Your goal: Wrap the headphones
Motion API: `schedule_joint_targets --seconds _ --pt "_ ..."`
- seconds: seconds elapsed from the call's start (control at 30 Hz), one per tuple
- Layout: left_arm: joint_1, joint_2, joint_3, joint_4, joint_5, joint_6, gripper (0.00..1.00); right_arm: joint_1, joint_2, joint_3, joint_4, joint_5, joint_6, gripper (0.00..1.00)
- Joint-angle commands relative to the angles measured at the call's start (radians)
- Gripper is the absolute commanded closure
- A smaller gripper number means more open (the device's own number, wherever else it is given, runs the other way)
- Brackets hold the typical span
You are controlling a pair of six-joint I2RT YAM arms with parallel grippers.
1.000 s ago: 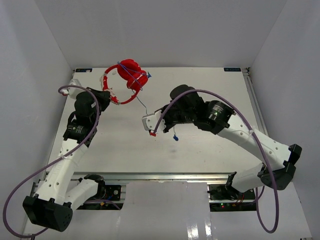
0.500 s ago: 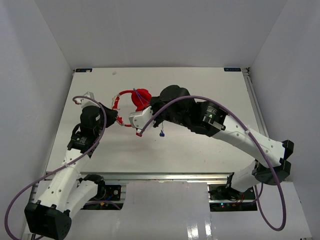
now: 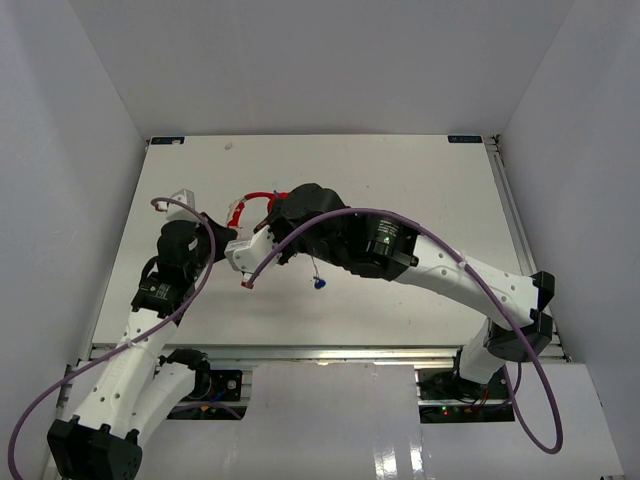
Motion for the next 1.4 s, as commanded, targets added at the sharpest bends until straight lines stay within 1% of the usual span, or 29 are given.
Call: schedule_joint_targets --seconds 0.0,0.3,0.47,0.6,0.83,1.0,1.13,1.2,1.37 --pt "-0.002 -0.051 -0.026 0.039 0.041 0.05 1.0 -0.019 -0.007 0.067 0.06 0.091 -0.049 0.92" --pt "-0.002 -0.128 -0.088 0.042 0.162 0.117 1.0 -0.107 -0.016 0.019 0.06 0.052 -0.017 0.9" --pt "-0.002 -0.142 -0.099 0.039 0.215 0.167 1.0 -0.137 0.004 0.038 0.06 0.026 -0.009 0.89" --pt "-0.002 -0.143 -0.109 0.028 0.231 0.201 1.0 -0.147 0.009 0.046 0.054 0.016 -0.015 0.85" --pt "-0.007 -0.147 -0.13 0.021 0.234 0.233 1.0 -0.167 -0.01 0.006 0.052 0.008 -0.048 0.82" --pt "-0.012 -0.12 -0.118 0.029 0.287 0.235 1.0 -0.179 -0.017 -0.037 0.05 -0.013 -0.049 0.81" --pt "-0.014 -0.123 -0.104 0.033 0.343 0.23 1.0 -0.209 0.002 -0.045 0.053 -0.04 -0.017 0.82" --pt "-0.016 -0.139 -0.099 0.034 0.37 0.224 1.0 -0.239 0.017 -0.04 0.054 -0.062 0.034 0.82" --pt "-0.017 -0.181 -0.097 0.016 0.382 0.196 1.0 -0.327 0.028 -0.052 0.042 -0.123 0.114 0.84"
